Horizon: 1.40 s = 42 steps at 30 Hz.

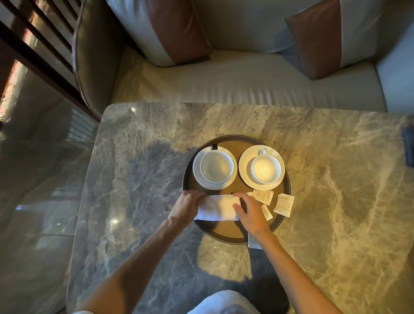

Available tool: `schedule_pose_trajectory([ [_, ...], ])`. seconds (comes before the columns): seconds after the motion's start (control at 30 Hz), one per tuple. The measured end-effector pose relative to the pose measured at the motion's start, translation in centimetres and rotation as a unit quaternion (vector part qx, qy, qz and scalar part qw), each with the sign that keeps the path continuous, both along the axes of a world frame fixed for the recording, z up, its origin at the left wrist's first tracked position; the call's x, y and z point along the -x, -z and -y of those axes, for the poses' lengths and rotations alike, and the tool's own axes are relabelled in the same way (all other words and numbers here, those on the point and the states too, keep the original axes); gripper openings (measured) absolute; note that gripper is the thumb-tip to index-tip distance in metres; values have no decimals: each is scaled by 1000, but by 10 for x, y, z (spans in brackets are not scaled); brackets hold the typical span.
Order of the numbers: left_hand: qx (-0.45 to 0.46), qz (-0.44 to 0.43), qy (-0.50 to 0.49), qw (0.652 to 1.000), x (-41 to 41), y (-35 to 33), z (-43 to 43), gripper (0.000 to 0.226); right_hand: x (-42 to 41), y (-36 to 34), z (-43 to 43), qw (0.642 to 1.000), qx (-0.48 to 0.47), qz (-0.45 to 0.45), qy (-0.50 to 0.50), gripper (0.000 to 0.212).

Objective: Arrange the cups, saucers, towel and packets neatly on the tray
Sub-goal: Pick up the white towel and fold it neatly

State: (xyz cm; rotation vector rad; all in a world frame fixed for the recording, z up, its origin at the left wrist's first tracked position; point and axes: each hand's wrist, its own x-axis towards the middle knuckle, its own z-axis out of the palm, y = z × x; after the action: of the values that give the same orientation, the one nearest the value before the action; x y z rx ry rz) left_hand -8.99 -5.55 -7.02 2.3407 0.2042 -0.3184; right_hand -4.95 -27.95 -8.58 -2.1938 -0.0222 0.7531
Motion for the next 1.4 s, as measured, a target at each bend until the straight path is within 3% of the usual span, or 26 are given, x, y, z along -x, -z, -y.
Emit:
schedule_pose_trajectory([
  [0.17,-95,-41,34,994,8,2,9,37,-1,0,-2,1000,0,-12,24,30],
  [0.27,-149,26,56,987,20,-2,16,48,2,-4,-3,1000,30,-7,6,36],
  [0.33,-184,74,89,976,28,1,20,49,9,-10,-3,996,69,45,-14,39],
  [0.47,-210,57,162,962,46,10,24,54,28,-12,0,940,172,222,-192,49],
  [0.57,-205,4,150,967,53,17,20,58,35,-2,4,915,227,212,-258,56],
  [0.8,-220,-22,160,962,56,25,14,64,40,12,5,891,293,203,-282,61],
  [1.17,-225,-28,164,960,52,13,19,74,43,9,0,892,308,191,-270,68],
  [1.3,-229,-22,137,963,52,5,27,79,41,0,-1,903,279,200,-257,66],
  [1.4,-252,11,93,963,47,-2,41,64,37,-13,7,926,210,229,-212,53],
])
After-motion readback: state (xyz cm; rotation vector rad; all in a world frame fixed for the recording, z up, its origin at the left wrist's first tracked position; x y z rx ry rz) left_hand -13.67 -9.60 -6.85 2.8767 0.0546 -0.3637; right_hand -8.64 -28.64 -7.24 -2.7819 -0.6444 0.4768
